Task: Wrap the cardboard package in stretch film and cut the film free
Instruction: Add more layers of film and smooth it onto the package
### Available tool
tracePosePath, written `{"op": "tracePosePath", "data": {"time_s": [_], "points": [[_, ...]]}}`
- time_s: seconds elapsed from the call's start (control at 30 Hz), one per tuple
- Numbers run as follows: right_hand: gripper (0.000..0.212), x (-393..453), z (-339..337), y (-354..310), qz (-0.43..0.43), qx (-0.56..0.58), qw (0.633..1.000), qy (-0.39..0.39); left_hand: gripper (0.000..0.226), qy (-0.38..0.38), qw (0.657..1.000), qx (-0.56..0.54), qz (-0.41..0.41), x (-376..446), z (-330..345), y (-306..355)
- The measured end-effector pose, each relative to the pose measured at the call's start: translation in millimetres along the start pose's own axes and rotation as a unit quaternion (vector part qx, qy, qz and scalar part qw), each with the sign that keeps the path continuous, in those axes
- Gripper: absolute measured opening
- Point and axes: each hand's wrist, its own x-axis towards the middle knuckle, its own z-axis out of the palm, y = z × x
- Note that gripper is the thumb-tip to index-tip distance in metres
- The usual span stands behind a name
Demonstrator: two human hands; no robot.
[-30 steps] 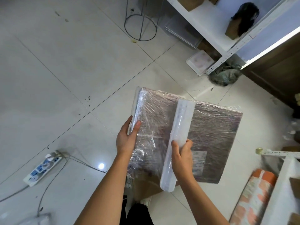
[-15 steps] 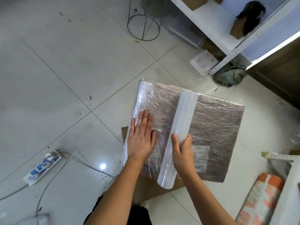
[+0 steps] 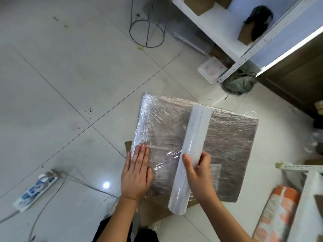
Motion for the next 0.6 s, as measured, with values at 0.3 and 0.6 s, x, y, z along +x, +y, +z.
{"op": "tracePosePath", "data": {"time_s": [0.3, 0.6], "points": [[0.056, 3, -4, -11, 0.038, -0.126, 0.980, 0.150, 0.057, 0.018, 1.000, 0.017, 0.010, -7, 4, 1], [0.056, 11, -2, 3, 0.073, -0.139, 0.980, 0.122, 0.056, 0.000, 0.999, 0.034, -0.003, -11, -5, 7]]}}
